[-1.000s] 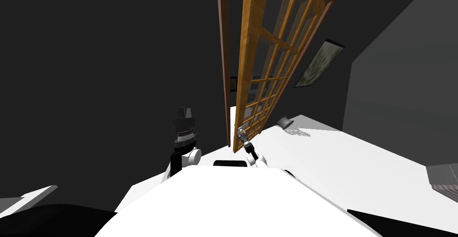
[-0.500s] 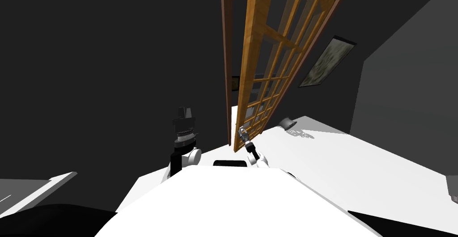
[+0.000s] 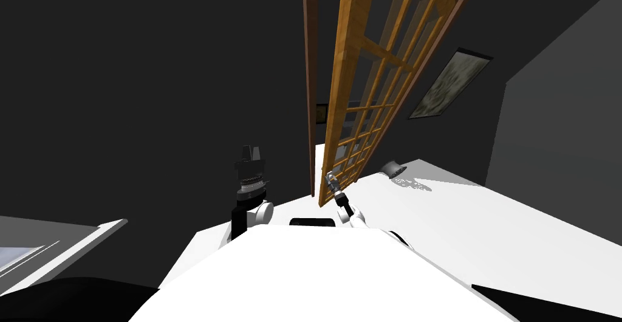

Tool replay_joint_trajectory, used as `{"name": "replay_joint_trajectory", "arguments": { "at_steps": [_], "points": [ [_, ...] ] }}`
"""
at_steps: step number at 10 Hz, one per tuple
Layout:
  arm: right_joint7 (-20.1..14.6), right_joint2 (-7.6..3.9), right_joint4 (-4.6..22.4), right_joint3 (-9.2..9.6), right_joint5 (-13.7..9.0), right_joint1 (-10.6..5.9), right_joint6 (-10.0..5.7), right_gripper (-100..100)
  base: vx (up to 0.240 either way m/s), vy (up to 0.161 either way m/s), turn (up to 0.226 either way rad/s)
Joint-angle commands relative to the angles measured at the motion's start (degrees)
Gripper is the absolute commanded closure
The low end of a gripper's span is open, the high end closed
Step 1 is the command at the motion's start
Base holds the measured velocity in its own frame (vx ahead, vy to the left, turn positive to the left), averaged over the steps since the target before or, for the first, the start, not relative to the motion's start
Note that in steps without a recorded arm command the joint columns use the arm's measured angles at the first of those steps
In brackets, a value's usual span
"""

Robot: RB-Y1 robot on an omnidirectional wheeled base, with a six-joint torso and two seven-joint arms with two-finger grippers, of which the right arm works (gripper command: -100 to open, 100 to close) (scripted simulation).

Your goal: Pull the door open

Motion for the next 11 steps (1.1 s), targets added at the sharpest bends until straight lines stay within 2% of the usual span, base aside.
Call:
{"name": "replay_joint_trajectory", "arguments": {
  "at_steps": [1,2,3,4,8,10,11],
  "points": [
    [-1.47,1.41,-1.08,1.42,0.34,2.16,1.32,100,-0.044,-0.025,0.050],
    [-1.47,1.41,-0.54,1.42,0.34,1.56,1.32,100,-0.017,-0.023,-0.006],
    [-1.47,1.41,-1.08,1.42,0.34,2.16,1.32,100,0.000,0.000,0.000],
    [-3.44,1.06,-1.30,1.35,-0.62,2.38,1.32,100,-0.042,-0.013,0.162],
    [-3.44,1.06,-2.88,1.35,-0.62,2.38,1.32,100,-0.021,-0.008,0.011],
    [-3.44,1.06,-1.30,1.35,-0.62,2.38,1.32,100,0.005,0.013,-0.023],
    [-3.44,1.06,-3.05,1.35,-0.62,2.38,1.32,100,0.010,-0.007,-0.012]
  ]
}}
